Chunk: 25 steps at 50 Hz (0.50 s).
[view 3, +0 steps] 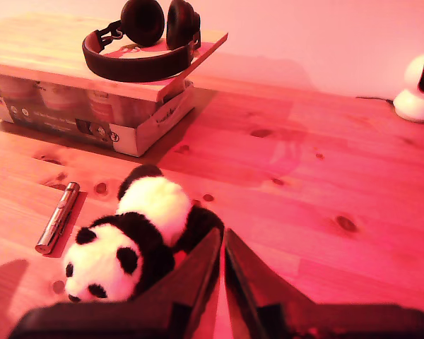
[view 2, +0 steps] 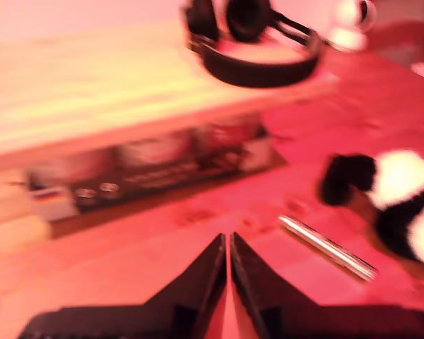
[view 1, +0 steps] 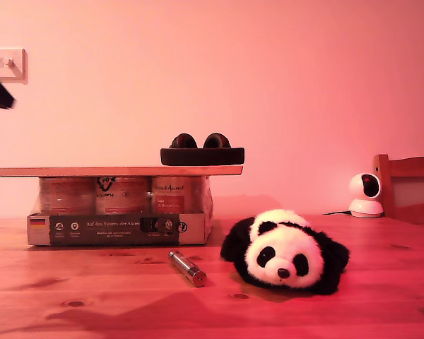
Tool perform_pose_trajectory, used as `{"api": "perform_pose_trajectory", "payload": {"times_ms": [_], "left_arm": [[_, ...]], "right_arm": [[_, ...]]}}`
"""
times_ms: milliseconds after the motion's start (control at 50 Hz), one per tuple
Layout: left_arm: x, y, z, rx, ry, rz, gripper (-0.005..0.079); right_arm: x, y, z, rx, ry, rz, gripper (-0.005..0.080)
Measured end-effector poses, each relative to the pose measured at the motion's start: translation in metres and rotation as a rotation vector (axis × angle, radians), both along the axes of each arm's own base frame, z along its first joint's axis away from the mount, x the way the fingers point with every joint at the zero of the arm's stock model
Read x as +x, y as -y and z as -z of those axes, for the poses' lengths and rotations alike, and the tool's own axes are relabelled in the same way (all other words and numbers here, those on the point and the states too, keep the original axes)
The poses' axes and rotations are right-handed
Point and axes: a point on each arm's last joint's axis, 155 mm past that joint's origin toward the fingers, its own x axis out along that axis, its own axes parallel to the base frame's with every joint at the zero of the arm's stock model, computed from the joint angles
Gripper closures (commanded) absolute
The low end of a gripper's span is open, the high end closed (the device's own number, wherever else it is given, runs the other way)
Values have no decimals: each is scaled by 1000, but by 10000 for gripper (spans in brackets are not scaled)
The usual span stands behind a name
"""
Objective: Slide the laser pointer to the right
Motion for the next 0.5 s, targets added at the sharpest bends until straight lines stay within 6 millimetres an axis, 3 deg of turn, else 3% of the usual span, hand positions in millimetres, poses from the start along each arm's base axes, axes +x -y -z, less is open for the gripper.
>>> {"api": "perform_pose_trajectory", "payload": {"times_ms": [300, 500], "left_arm": [[-11, -20, 2, -31, 53, -88, 766], [-17, -30, -19, -45, 141, -126, 766]], "right_arm": [[3, -1, -14, 17, 56, 0, 764], [1, 0, -7, 8, 28, 0, 764]]}}
